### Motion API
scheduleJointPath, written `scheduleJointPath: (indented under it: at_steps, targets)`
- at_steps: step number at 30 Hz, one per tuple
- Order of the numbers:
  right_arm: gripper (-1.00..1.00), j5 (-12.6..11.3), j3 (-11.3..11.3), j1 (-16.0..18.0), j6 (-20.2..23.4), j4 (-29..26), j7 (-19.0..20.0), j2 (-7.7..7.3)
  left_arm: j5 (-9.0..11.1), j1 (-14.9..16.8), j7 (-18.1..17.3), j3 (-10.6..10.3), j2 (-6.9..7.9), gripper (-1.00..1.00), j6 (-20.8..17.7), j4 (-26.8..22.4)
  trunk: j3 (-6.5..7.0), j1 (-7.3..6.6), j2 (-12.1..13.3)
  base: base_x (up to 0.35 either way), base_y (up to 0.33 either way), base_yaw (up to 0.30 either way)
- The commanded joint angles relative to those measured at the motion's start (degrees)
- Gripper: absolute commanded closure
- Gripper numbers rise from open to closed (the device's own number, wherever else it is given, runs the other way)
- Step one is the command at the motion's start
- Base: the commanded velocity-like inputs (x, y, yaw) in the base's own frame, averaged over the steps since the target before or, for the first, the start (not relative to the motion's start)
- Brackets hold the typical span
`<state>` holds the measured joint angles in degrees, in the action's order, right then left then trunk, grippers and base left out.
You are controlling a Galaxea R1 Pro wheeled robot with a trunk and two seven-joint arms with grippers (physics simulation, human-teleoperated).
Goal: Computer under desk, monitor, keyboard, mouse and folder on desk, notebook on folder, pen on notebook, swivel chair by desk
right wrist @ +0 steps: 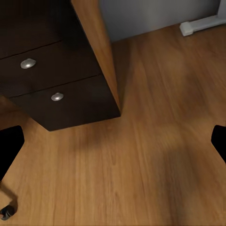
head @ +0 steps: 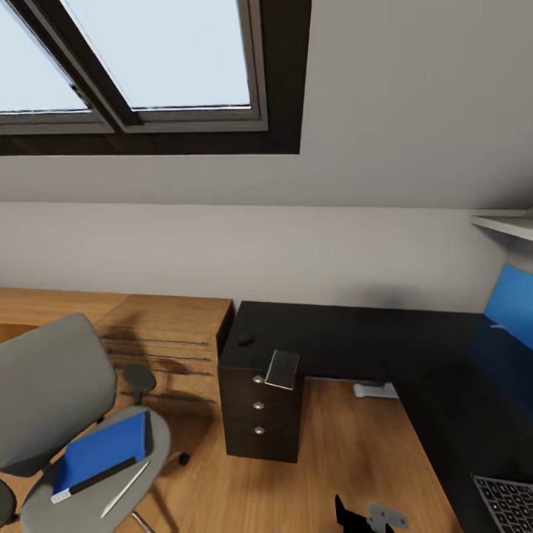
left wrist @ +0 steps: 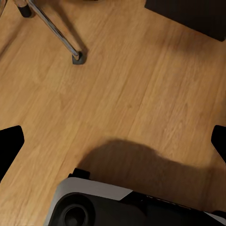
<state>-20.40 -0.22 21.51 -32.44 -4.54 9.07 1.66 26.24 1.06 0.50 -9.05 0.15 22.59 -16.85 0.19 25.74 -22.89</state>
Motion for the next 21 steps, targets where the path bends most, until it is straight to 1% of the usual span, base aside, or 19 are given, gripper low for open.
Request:
scheduleJointPath:
  at_steps: [1,8,15,21]
  targets:
    - [-1.00,-0.6,0.0,0.0,-0.2,0.1,0.5,0.00,0.6,0.0,0.0,-0.4,0.03,-1.00,0.3,0.1,-0.02,0.04,0.0,0.220,0.000,0.108]
    - [-1.00,-0.6,0.0,0.0,-0.2,0.1,0.5,0.01,0.6,0.0,0.0,-0.4,0.03,-1.00,0.3,0.1,-0.02,0.04,0.0,0.104,0.000,0.197]
    - [-1.00,-0.6,0.0,0.0,-0.2,0.1,0.5,-0.05,0.6,0.0,0.0,-0.4,0.03,-1.00,0.3,0.1,-0.02,0.04,0.0,0.022,0.000,0.235]
    - [-1.00,-0.6,-0.1,0.0,-0.2,0.1,0.5,-0.11,0.6,0.0,0.0,-0.4,0.03,-1.00,0.3,0.1,-0.06,0.04,0.0,0.005,0.000,0.142]
